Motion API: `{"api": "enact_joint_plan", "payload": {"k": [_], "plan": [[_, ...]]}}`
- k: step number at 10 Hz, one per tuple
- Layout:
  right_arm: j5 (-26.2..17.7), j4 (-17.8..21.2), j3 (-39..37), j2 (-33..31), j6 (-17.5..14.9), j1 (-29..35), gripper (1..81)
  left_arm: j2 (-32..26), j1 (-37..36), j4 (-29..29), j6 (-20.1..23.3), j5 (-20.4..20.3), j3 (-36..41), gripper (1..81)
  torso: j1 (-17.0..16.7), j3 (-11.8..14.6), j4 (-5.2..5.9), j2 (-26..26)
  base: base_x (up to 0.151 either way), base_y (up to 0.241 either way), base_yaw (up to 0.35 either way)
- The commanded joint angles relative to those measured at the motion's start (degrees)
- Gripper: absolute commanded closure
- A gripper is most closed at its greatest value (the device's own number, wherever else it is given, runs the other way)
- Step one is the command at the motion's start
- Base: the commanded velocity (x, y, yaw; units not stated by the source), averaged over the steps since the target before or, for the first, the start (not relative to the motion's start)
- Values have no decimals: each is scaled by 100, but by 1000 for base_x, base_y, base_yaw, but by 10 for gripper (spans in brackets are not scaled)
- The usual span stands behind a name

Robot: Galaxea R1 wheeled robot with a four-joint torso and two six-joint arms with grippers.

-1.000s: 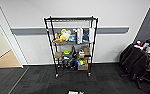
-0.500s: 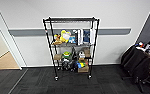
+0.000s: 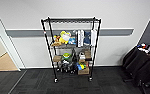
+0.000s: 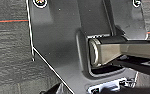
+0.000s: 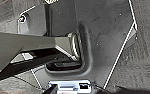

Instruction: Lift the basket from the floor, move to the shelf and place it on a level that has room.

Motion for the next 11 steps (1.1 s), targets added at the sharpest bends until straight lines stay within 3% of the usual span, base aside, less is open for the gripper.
{"api": "enact_joint_plan", "payload": {"k": [1, 5, 7, 8, 11], "plan": [[-368, -32, 58, -23, -37, 85, 10, -34, -143, 13, 8, 396, 9, 10, -2, 0, 0, 0, 0, 0, 0], [-377, 21, 266, -179, -19, 119, 10, -164, -143, -31, -27, 396, 201, 10, -2, -2, 0, 5, 0, 0, 0], [-386, 29, 848, -550, 16, 181, 10, -491, -170, -22, -27, 396, 650, 10, -2, -2, 0, 5, 0, 0, 0], [-386, 29, 1154, -743, 16, 216, 10, -710, -205, -31, -45, 387, 956, 10, 367, -2, 0, -568, 0, 0, 0], [-412, 38, 1718, -1192, 24, 374, 10, -1342, -416, -49, -71, 414, 1722, 10, 529, -2, 0, -835, 0, 0, 0]]}}
